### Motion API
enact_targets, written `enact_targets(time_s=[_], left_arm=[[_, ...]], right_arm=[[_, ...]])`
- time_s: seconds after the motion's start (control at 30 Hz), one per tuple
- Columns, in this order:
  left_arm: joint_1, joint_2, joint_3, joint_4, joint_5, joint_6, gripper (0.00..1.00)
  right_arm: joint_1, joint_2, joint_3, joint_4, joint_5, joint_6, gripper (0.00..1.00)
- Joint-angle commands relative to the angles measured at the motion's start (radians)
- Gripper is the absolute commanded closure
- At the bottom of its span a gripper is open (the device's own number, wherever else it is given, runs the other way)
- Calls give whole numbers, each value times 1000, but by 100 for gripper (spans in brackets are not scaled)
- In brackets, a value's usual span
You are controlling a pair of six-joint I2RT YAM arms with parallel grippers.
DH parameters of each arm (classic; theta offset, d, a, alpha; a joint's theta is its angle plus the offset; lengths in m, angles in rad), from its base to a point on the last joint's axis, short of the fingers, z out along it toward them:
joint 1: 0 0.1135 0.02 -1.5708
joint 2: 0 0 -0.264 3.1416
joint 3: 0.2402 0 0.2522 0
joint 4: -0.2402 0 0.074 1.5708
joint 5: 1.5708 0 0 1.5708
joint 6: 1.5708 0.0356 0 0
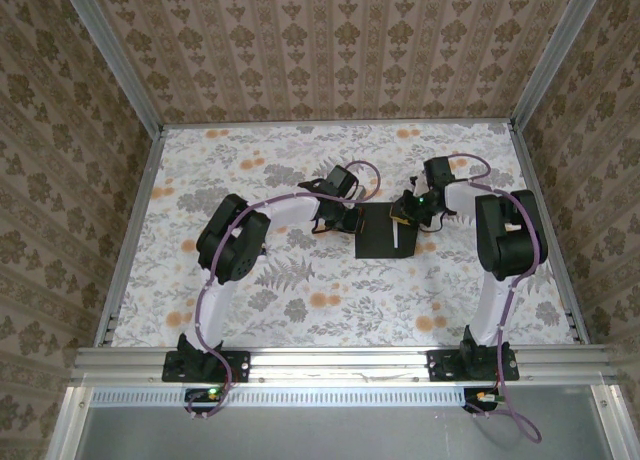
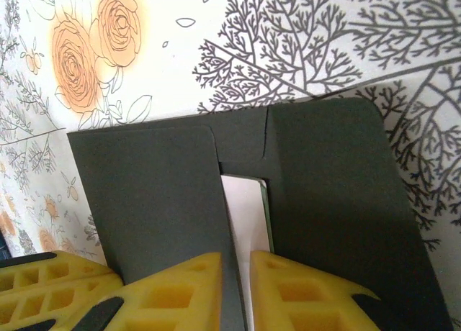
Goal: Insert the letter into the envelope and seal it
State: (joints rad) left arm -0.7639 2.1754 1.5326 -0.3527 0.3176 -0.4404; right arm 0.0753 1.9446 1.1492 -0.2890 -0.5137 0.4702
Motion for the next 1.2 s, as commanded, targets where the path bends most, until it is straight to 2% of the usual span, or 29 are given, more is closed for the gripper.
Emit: enact_targets(time_s=[0.0,0.2,0.4,0.57,0.83,1.17], left_arm=[[-10,54,-17,-140,-9,28,100],[-11,57,-10,-143,-8,31,100],[-11,57,-12,-143,-8,29,100],[-10,55,-14,-143,-9,27,100],[-10,63,-7,-144,-6,31,100],[-11,72,0,-149,-3,39,100]], right_arm=[[6,4,24,-22,27,-14,81],[6,-41,25,-60,118,-38,80],[6,-42,34,-78,156,-46,79],[6,-35,32,-66,139,-36,79],[22,-16,37,-46,95,-32,88],[44,6,58,-41,75,-31,91]])
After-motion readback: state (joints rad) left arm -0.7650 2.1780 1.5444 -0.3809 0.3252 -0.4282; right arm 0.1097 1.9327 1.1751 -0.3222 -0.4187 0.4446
